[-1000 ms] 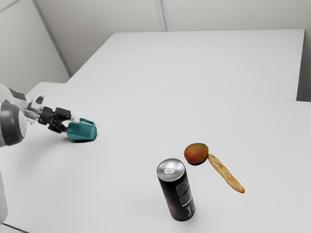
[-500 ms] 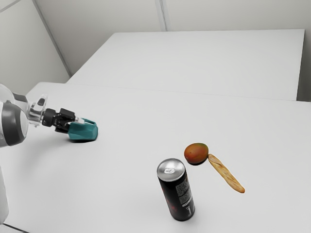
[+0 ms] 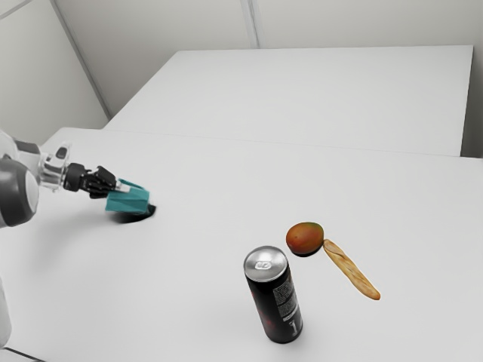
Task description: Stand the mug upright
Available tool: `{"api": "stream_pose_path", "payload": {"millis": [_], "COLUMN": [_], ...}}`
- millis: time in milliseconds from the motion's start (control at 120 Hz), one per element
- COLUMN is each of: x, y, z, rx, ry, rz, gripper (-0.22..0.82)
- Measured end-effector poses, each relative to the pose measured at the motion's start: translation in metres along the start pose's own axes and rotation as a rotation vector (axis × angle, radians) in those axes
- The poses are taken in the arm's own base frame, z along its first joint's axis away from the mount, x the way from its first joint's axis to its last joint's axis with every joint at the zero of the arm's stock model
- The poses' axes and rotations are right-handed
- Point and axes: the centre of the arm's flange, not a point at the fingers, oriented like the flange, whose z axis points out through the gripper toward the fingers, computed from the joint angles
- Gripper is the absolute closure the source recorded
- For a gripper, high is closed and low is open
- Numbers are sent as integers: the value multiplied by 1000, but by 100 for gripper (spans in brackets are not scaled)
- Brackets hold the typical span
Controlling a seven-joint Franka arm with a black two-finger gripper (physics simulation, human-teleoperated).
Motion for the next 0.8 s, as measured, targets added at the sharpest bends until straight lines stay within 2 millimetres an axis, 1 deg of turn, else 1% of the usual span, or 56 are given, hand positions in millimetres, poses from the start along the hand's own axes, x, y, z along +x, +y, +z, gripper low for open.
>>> {"api": "stream_pose_path", "payload": {"millis": [67, 200, 267, 383, 492, 567, 642, 800], "x": [4, 15, 15, 13, 5, -1, -8, -19], "y": [18, 66, 91, 149, 183, 201, 213, 233], "z": [-4, -2, 5, 22, 38, 49, 62, 102], "rx": [7, 36, 64, 166, 290, 393, 485, 634], "ry": [6, -16, -43, -123, -209, -278, -343, -452], "rz": [31, 122, 168, 298, 412, 500, 578, 733], "gripper": [75, 77, 77, 78, 78, 78, 78, 79]}}
